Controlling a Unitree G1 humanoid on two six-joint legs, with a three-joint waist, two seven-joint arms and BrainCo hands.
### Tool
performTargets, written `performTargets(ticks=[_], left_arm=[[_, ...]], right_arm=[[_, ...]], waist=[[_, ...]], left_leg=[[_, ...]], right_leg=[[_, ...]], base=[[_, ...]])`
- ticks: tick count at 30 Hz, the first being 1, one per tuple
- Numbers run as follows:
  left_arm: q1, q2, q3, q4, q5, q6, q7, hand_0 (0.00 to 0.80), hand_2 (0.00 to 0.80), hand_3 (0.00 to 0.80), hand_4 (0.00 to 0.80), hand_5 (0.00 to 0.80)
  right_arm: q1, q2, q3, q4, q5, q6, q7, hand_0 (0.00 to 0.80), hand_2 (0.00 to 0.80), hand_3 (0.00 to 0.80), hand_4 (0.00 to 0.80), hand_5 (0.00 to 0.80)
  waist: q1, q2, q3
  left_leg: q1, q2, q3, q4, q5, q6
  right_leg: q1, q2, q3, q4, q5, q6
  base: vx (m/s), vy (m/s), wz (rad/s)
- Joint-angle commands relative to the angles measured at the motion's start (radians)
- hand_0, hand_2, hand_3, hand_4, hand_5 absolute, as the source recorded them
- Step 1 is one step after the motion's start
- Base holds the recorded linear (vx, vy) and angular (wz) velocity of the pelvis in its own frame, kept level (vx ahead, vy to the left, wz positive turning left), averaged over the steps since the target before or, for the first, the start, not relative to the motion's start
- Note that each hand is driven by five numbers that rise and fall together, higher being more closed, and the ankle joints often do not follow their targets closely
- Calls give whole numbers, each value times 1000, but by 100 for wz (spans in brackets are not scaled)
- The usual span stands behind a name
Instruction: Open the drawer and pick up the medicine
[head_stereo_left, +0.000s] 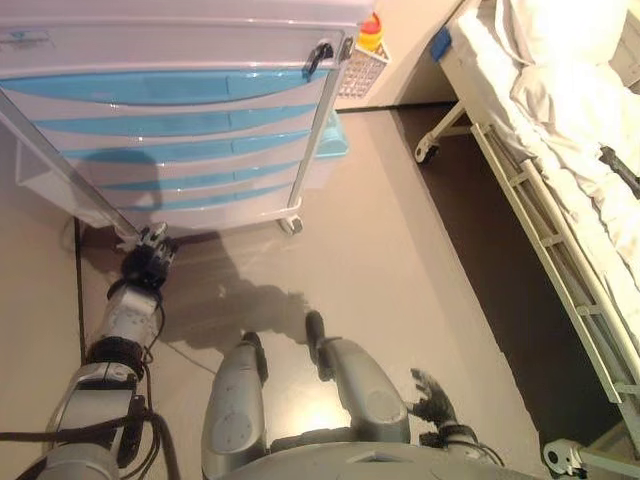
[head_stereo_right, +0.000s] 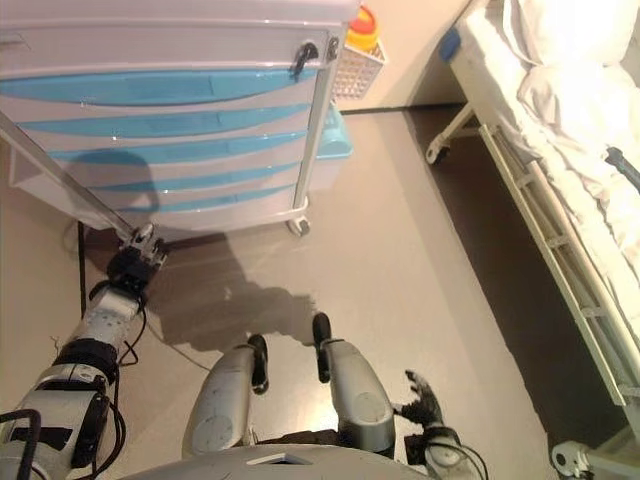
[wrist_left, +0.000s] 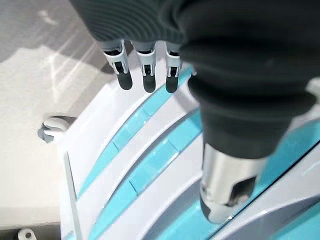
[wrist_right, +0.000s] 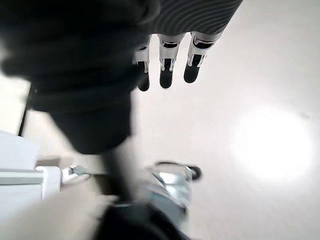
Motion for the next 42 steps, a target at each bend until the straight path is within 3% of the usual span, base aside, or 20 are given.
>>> performTargets(ticks=[1,9,16,22,32,42], left_arm=[[2,36,-22,-77,-47,-60,7,0,0,0,0,0],[-101,120,-49,-66,-69,-60,-32,0,0,0,0,0],[-173,159,-70,-80,-120,-93,-181,0,0,0,0,0],[-262,190,-102,-108,-157,-129,-276,0,0,0,0,0],[-425,203,-184,-108,-254,-161,-343,0,0,0,0,0],[-526,188,-218,-198,-374,-177,-583,0,0,0,0,0]], right_arm=[[-56,-60,4,-125,19,-94,-100,0,0,0,0,0],[-140,-100,35,-205,54,-146,-140,0,0,0,0,0],[-160,-124,63,-310,5,-211,-155,0,0,0,0,0],[-177,-130,110,-378,20,-218,-88,0,0,0,0,0],[-221,-130,178,-454,24,-204,-30,0,0,0,0,0],[-243,-116,198,-425,31,-163,-9,0,0,0,0,0]], waist=[[9,6,-41],[30,-25,-39],[31,-47,-36],[29,-56,-22],[20,-73,12],[8,-84,22]], left_leg=[[-58,-67,21,-90,70,15],[-121,-51,-3,-132,84,3],[-161,-31,-14,-149,86,-12],[-189,-18,-23,-160,89,-21],[-229,-2,-38,-171,86,-33],[-262,4,-45,-191,77,-39]], right_leg=[[-7,63,-31,-50,99,-13],[-41,87,-38,-91,94,-9],[-57,94,-41,-114,89,-1],[-68,96,-37,-133,85,0],[-83,96,-28,-164,84,0],[-120,95,-18,-179,85,-10]], base=[[-103,-51,0],[-109,-65,6],[-64,-47,5],[-57,-20,-1],[-63,-10,0],[-49,9,0]])
